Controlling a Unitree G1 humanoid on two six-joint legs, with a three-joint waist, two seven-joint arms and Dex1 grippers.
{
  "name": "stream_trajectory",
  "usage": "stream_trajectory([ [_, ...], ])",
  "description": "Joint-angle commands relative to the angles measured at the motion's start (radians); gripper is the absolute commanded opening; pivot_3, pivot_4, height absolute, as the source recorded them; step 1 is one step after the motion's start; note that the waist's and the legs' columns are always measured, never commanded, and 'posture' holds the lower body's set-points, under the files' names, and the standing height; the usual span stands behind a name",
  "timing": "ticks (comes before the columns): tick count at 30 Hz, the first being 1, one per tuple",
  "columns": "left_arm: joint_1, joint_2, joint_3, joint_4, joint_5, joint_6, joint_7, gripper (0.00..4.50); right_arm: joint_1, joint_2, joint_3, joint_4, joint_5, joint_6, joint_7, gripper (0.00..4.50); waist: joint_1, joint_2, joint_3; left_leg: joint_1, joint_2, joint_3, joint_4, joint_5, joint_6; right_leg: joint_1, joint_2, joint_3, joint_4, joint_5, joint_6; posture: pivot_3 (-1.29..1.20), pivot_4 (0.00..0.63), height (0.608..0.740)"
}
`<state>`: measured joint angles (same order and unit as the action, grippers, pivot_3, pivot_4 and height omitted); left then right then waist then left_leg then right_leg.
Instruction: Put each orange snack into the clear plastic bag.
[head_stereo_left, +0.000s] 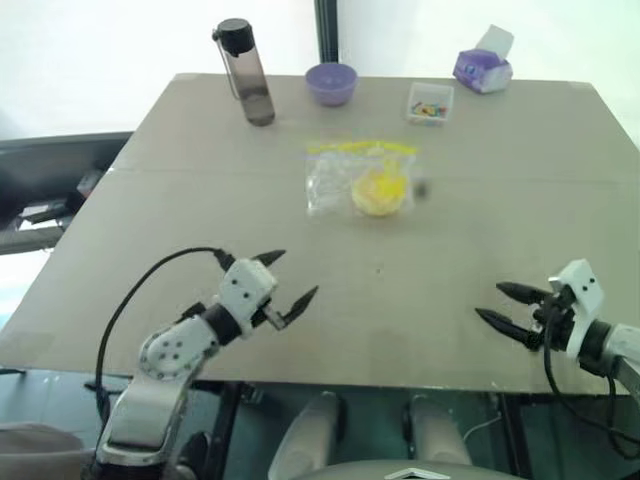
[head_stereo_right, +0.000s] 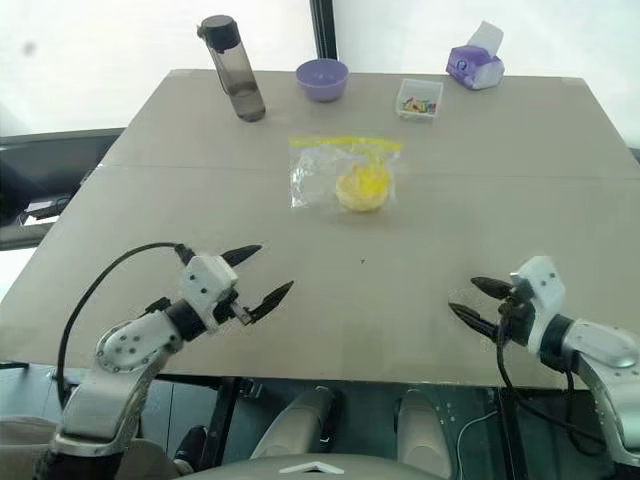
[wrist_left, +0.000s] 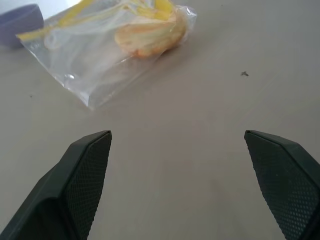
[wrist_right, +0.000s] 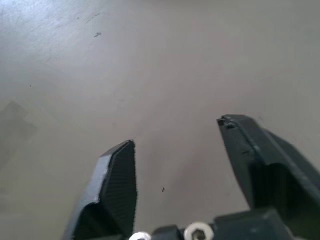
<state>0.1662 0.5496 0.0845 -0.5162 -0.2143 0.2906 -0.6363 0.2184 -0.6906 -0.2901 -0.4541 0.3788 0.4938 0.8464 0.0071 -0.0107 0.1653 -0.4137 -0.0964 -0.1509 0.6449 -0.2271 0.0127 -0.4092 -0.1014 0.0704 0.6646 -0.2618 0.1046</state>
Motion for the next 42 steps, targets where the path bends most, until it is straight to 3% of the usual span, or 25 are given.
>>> stream_trajectory([
  [1,0.044,0.016,0.06,-0.082,-0.074,0.07,-0.003,4.5,0.005,-0.018,-0.071,-0.023,0.052,-0.015,0.017,4.48,0.001,0.0,0.0,0.0,0.0,0.0,0.0,0.0,0.0,0.0,0.0,0.0,0.0,0.0,0.0,0.0,0.15,0.739],
  [9,0.069,0.01,0.116,-0.112,-0.171,0.139,0.008,4.5,0.011,-0.048,-0.111,0.01,0.079,-0.036,0.043,4.48,0.004,0.0,0.0,0.004,0.0,-0.001,0.0,0.0,0.0,0.006,0.0,-0.002,-0.002,0.0,0.0,0.0,0.15,0.739],
  [42,0.049,0.021,0.082,-0.087,-0.138,0.112,-0.001,4.5,0.041,-0.062,-0.116,-0.001,0.083,-0.058,0.016,4.48,0.004,0.0,0.0,0.004,0.0,0.0,0.0,0.0,0.0,0.006,0.0,-0.002,-0.002,0.0,0.0,0.0,0.15,0.739],
])
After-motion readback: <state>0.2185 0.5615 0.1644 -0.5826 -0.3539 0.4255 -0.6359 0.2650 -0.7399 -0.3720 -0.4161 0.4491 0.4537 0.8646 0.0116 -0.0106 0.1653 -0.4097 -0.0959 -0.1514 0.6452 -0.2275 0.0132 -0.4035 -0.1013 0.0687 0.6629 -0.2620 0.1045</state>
